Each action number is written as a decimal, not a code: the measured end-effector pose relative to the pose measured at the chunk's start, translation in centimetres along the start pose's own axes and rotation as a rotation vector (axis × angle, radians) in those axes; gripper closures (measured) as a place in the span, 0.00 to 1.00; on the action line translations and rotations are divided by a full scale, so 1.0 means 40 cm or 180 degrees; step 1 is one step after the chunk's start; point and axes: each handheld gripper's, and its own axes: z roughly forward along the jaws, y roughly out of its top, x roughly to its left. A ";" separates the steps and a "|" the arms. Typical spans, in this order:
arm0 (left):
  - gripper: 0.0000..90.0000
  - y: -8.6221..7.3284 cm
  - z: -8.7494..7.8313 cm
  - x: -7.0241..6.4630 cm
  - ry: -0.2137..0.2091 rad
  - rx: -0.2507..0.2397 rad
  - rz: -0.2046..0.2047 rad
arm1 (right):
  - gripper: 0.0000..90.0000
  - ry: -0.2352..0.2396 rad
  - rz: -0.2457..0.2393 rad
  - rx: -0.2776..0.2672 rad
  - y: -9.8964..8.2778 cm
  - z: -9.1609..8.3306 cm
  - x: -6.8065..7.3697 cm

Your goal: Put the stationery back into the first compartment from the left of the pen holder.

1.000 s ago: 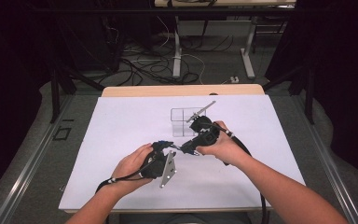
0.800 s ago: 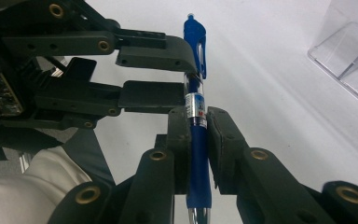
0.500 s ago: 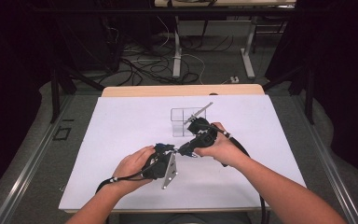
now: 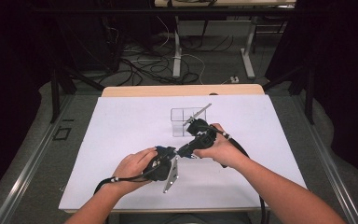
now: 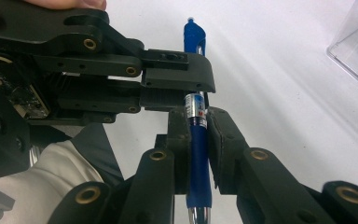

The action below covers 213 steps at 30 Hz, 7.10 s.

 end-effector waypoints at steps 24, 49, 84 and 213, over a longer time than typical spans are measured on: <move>0.88 -0.013 0.011 0.002 -0.0013 0.0135 -0.0054 | 0.81 -0.0009 -0.0050 -0.0133 -0.006 0.005 -0.008; 0.88 -0.050 0.039 0.084 -0.0145 0.0048 -0.0927 | 0.40 -0.0456 -0.0202 -0.0645 -0.108 -0.052 -0.048; 0.88 -0.123 0.081 0.266 -0.0506 -0.0881 -0.3456 | 0.02 -0.1150 0.0123 -0.1312 -0.206 -0.082 -0.082; 0.52 -0.147 0.213 0.254 -0.0429 -0.0711 -0.4465 | 0.00 -0.1612 0.0324 -0.1596 -0.341 -0.064 -0.149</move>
